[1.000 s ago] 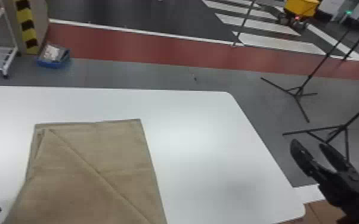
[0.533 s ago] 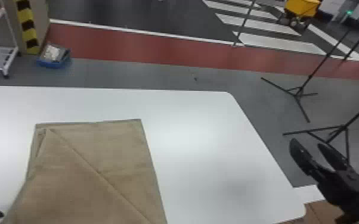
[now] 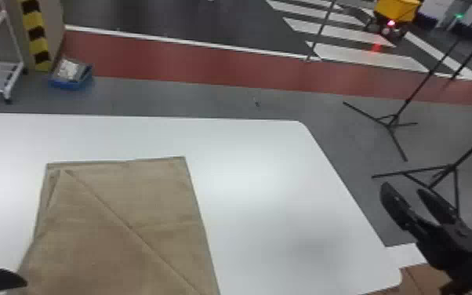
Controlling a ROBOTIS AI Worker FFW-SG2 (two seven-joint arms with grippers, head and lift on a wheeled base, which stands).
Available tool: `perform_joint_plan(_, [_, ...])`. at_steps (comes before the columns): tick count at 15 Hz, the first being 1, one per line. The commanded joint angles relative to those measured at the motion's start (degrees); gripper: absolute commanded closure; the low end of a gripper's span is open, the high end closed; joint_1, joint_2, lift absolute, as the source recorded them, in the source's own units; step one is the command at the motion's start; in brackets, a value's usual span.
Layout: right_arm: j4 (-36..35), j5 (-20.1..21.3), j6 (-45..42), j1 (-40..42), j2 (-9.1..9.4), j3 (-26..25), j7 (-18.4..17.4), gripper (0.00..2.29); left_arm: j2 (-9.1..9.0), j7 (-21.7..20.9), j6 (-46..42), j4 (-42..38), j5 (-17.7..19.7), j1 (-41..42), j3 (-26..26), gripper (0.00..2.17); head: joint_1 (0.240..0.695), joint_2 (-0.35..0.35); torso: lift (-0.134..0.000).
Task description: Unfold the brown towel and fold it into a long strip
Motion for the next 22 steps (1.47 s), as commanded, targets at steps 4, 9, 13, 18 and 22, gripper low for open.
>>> perform_joint_plan(4, [0.03,0.07,0.18,-0.3,0.05,0.15,0.0,0.06,-0.22,-0.29,-3.96,0.2,0.08,0.71,0.28,0.74,0.695,-0.35,-0.126])
perform_joint_plan(9, [0.03,-0.1,0.35,-0.04,0.05,-0.28,0.26,0.06,-0.31,-0.38,-4.13,-0.33,-0.27,0.71,0.72,0.95,0.695,-0.35,-0.126])
perform_joint_plan(13, [0.21,-0.1,0.35,-0.13,0.05,-0.2,0.18,0.06,-0.13,-1.53,-4.13,-0.86,-0.62,1.41,2.12,0.68,0.695,-0.35,-0.126])
perform_joint_plan(18, [0.21,-0.01,0.35,-0.3,0.05,-0.2,0.18,0.06,-0.04,-0.91,-4.31,1.07,-3.7,0.79,0.19,0.68,0.695,-0.35,-0.126])
perform_joint_plan(22, [0.29,-0.1,0.7,-0.3,0.05,-0.28,0.26,0.06,-0.39,1.46,-4.13,1.34,-2.91,0.27,-0.34,0.69,0.695,-0.35,-0.126])
